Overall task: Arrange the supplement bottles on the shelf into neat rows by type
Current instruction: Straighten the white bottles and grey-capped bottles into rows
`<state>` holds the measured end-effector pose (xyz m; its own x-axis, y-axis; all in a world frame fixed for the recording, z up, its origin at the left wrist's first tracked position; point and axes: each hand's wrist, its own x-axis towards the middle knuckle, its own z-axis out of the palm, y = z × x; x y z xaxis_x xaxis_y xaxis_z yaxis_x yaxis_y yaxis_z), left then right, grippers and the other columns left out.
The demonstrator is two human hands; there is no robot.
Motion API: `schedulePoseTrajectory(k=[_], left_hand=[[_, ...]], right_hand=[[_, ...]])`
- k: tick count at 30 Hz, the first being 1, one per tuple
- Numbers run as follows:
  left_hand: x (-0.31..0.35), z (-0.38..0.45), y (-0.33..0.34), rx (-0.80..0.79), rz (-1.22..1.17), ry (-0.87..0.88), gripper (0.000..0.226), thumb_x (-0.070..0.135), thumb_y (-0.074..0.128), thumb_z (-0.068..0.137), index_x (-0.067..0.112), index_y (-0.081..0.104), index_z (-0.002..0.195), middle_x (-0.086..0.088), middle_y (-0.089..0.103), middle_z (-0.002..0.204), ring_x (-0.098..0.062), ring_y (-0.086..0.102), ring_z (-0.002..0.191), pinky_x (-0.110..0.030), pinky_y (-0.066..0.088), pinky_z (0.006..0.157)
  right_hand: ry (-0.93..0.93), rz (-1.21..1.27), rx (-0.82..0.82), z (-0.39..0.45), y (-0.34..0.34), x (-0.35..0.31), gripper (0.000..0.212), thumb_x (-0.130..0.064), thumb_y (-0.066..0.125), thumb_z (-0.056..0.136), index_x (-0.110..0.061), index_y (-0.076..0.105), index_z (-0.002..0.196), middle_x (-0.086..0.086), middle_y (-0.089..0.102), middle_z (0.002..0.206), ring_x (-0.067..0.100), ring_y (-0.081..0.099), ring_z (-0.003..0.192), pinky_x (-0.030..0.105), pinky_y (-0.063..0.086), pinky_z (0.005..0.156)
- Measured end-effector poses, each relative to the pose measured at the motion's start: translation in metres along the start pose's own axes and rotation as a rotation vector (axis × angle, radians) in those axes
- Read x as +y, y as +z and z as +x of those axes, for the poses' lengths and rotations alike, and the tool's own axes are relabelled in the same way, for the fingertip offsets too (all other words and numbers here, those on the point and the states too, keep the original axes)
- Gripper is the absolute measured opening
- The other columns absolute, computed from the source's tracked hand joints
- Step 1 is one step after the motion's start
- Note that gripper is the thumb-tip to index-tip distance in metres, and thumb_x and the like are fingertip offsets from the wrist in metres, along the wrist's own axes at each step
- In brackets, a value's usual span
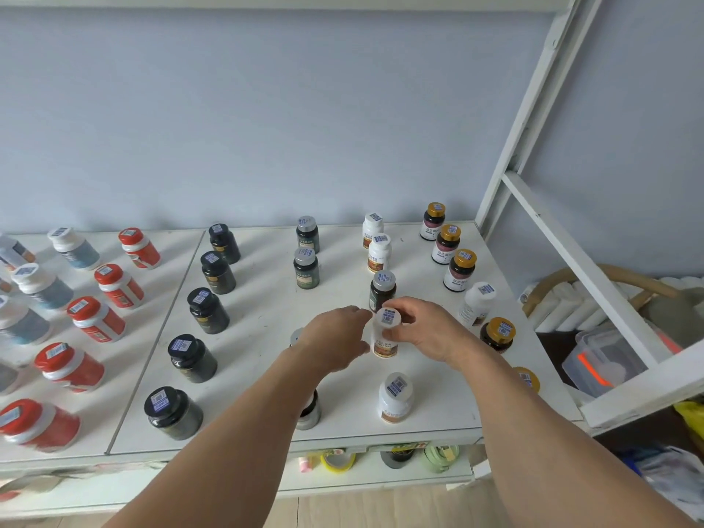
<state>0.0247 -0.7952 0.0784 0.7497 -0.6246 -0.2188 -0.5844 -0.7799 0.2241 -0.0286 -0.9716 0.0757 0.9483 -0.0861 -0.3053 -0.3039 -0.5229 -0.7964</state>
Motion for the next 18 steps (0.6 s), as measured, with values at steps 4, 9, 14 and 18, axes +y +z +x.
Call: schedulePoseTrajectory(k=[4, 9, 14, 18], left_hand=[[-0.003, -0.001, 0.003, -0.002, 0.015, 0.018, 0.053, 0.035, 0.058, 0.093, 0.020, 0.041, 0.141, -0.001, 0.051, 0.137, -0.023, 0.049, 0.124, -0.037, 0.045, 0.096], [-0.011, 0.004, 0.002, 0.007, -0.031, 0.025, 0.058, 0.036, 0.060, 0.092, 0.024, 0.038, 0.144, 0.001, 0.051, 0.138, -0.022, 0.049, 0.125, -0.037, 0.045, 0.100], [-0.012, 0.015, -0.007, 0.038, -0.069, 0.029, 0.058, 0.035, 0.060, 0.091, 0.023, 0.039, 0.144, 0.002, 0.051, 0.140, -0.021, 0.047, 0.128, -0.037, 0.042, 0.102], [-0.012, 0.028, -0.014, 0.041, -0.074, 0.011, 0.057, 0.034, 0.059, 0.092, 0.022, 0.039, 0.144, 0.001, 0.050, 0.140, -0.021, 0.047, 0.128, -0.037, 0.042, 0.102]], right_hand=[[0.044, 0.016, -0.012, -0.001, 0.008, 0.007, 0.053, -0.016, 0.077, 0.081, -0.027, 0.057, 0.129, -0.008, 0.067, 0.117, 0.009, 0.061, 0.111, 0.033, 0.047, 0.100], [0.094, 0.032, -0.009, -0.002, 0.014, 0.013, 0.057, -0.014, 0.075, 0.081, -0.029, 0.054, 0.132, -0.008, 0.064, 0.122, 0.011, 0.058, 0.114, 0.038, 0.045, 0.105], [0.046, 0.085, -0.026, 0.000, 0.001, 0.001, 0.063, -0.024, 0.075, 0.083, -0.025, 0.050, 0.140, -0.013, 0.053, 0.134, 0.001, 0.046, 0.124, 0.023, 0.038, 0.096], [0.014, 0.076, 0.131, 0.018, -0.015, -0.010, 0.052, -0.029, 0.074, 0.084, -0.025, 0.056, 0.132, -0.010, 0.058, 0.132, 0.005, 0.051, 0.123, 0.022, 0.039, 0.091]])
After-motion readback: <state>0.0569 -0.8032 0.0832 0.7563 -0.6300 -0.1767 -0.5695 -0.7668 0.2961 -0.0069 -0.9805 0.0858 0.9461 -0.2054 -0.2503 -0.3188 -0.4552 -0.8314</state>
